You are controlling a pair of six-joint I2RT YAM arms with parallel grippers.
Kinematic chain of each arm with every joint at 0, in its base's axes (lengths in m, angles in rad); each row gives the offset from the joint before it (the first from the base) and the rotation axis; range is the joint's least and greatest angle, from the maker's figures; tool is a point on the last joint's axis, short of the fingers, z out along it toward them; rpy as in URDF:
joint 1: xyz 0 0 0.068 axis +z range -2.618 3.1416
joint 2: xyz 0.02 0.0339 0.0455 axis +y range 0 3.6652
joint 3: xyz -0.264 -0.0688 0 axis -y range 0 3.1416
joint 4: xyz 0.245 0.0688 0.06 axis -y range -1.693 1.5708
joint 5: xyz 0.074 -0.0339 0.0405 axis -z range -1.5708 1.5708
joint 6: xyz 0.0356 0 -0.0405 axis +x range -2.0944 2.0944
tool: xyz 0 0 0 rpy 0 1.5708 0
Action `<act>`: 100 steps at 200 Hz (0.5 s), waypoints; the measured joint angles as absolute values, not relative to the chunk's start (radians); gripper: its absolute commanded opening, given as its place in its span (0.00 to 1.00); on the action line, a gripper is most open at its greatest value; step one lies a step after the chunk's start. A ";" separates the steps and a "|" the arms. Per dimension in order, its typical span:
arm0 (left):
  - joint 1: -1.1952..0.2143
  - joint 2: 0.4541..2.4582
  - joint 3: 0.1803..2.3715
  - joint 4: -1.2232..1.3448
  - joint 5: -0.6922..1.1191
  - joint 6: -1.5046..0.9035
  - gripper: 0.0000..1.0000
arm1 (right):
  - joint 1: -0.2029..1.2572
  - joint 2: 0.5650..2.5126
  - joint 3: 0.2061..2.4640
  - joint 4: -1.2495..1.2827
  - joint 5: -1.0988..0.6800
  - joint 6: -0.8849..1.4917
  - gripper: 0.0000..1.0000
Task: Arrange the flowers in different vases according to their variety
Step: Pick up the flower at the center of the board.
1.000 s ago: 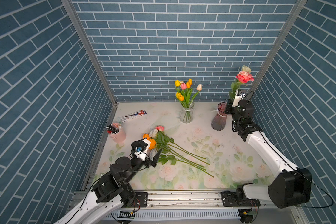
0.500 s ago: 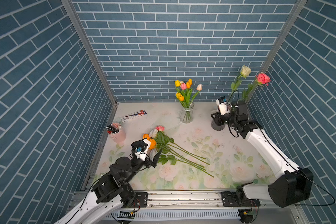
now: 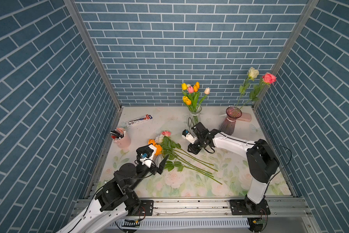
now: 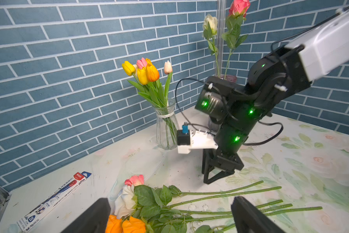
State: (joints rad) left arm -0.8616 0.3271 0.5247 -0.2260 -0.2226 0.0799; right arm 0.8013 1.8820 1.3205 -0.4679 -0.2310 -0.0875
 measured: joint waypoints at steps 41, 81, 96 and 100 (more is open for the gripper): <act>-0.861 0.327 0.525 -0.226 -0.223 0.080 1.00 | 0.855 1.982 1.383 -0.434 -0.200 -0.086 0.34; -0.861 0.327 0.525 -0.226 -0.223 0.080 1.00 | 0.855 1.997 1.387 -0.400 -0.170 -0.083 0.32; -0.861 0.327 0.525 -0.226 -0.222 0.080 1.00 | 0.855 2.006 1.387 -0.390 -0.156 -0.083 0.32; -0.861 0.327 0.525 -0.226 -0.222 0.080 1.00 | 0.855 2.008 1.387 -0.387 -0.152 -0.083 0.32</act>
